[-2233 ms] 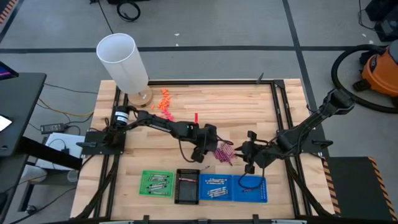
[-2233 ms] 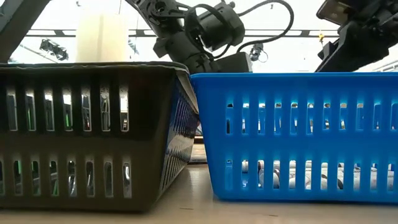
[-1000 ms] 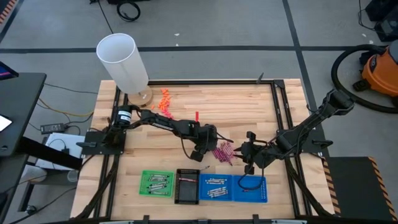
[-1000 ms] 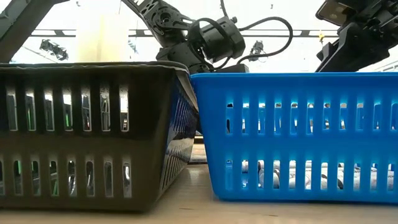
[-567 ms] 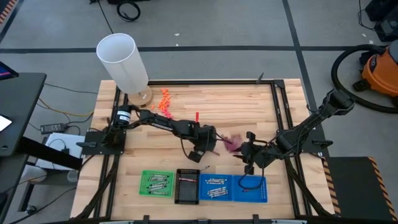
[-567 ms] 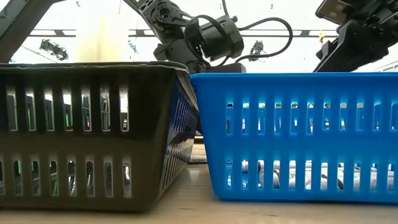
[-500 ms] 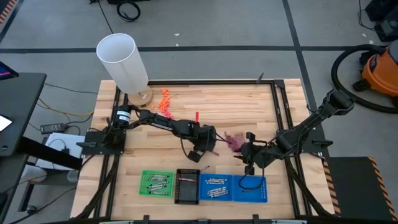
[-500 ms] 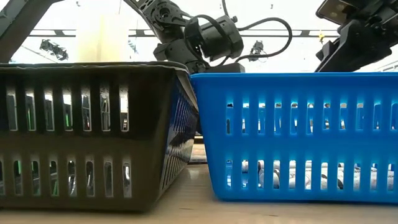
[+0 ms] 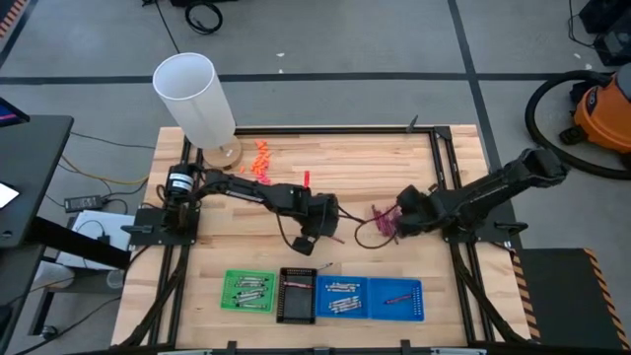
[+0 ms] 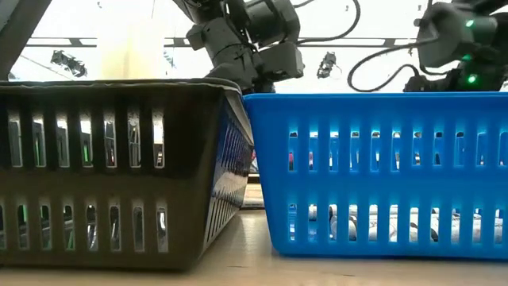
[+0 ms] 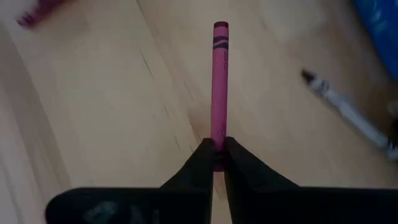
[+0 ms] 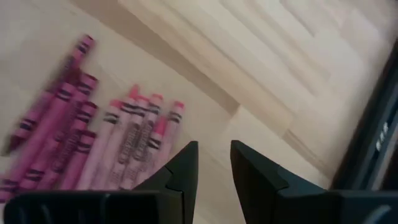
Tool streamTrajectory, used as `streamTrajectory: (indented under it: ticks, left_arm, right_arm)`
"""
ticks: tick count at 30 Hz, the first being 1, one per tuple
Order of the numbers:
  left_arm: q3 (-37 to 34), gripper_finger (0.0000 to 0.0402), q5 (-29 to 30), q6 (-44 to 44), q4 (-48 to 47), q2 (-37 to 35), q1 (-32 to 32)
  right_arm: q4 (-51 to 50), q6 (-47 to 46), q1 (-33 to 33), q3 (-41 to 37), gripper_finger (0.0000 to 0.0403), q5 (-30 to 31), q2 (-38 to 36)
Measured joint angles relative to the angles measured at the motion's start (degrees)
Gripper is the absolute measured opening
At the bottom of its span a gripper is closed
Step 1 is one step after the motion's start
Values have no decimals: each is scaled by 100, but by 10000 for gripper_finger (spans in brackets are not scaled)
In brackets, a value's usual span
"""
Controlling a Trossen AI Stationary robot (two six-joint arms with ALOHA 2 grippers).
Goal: Sort crayons
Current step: Put the red crayon into the right blue bin
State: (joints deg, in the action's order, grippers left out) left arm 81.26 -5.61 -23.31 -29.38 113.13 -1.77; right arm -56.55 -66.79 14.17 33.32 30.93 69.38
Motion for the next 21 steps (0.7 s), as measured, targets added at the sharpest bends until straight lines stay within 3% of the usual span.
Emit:
streamTrajectory:
  ticks: [5,12,16,21]
  left_arm:
    - [-390,21,-178,224,542,-16,-91]
    - [-488,21,-220,324,925,-50,-311]
    - [-479,21,-159,369,1062,-219,-430]
    - [-484,21,255,460,1156,-329,-470]
  right_arm:
    - [189,459,-504,0,104,-499,-2]
    - [485,1034,-787,0,103,-659,-1]
    - [678,1305,-697,0,99,-721,-121]
    - [1799,2188,-230,0,99,-704,-432]
